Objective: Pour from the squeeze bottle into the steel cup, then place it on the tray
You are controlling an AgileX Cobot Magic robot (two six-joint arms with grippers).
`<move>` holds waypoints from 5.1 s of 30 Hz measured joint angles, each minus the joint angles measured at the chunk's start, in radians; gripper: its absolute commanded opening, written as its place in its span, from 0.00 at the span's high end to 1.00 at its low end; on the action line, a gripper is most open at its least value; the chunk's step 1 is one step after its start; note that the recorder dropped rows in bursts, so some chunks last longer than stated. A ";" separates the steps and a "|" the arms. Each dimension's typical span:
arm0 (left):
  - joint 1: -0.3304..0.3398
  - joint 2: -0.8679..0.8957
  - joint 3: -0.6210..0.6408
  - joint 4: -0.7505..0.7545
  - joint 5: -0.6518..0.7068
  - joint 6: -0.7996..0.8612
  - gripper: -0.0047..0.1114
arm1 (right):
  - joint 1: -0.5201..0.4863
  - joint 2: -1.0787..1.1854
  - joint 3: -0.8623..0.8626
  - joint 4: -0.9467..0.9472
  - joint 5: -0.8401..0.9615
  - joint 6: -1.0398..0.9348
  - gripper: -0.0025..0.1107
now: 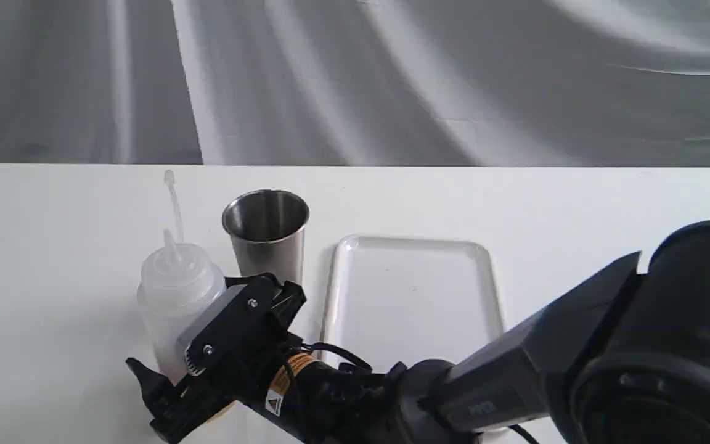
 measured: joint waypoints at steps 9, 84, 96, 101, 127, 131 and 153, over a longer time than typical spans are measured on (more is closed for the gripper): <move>0.000 0.000 0.000 0.000 0.000 0.000 0.89 | 0.000 0.000 -0.002 0.000 0.000 0.002 0.14; 0.000 0.000 0.000 0.000 0.000 0.000 0.89 | -0.087 -0.504 -0.002 1.042 0.316 -1.245 0.98; 0.000 0.000 0.000 0.000 0.000 0.000 0.89 | -0.142 -0.480 -0.030 1.234 0.344 -1.640 0.98; 0.000 0.000 0.000 0.000 0.000 0.000 0.89 | -0.148 -0.388 -0.145 1.521 0.291 -1.928 0.98; 0.000 0.000 0.000 0.000 0.000 0.000 0.89 | -0.148 -0.271 -0.258 1.515 0.132 -2.003 0.98; 0.000 0.000 0.000 0.000 0.000 0.000 0.89 | -0.148 -0.271 -0.258 1.519 0.132 -1.983 0.98; 0.000 0.000 0.000 0.000 0.000 0.000 0.89 | -0.150 -0.370 -0.102 1.105 0.158 -1.226 0.98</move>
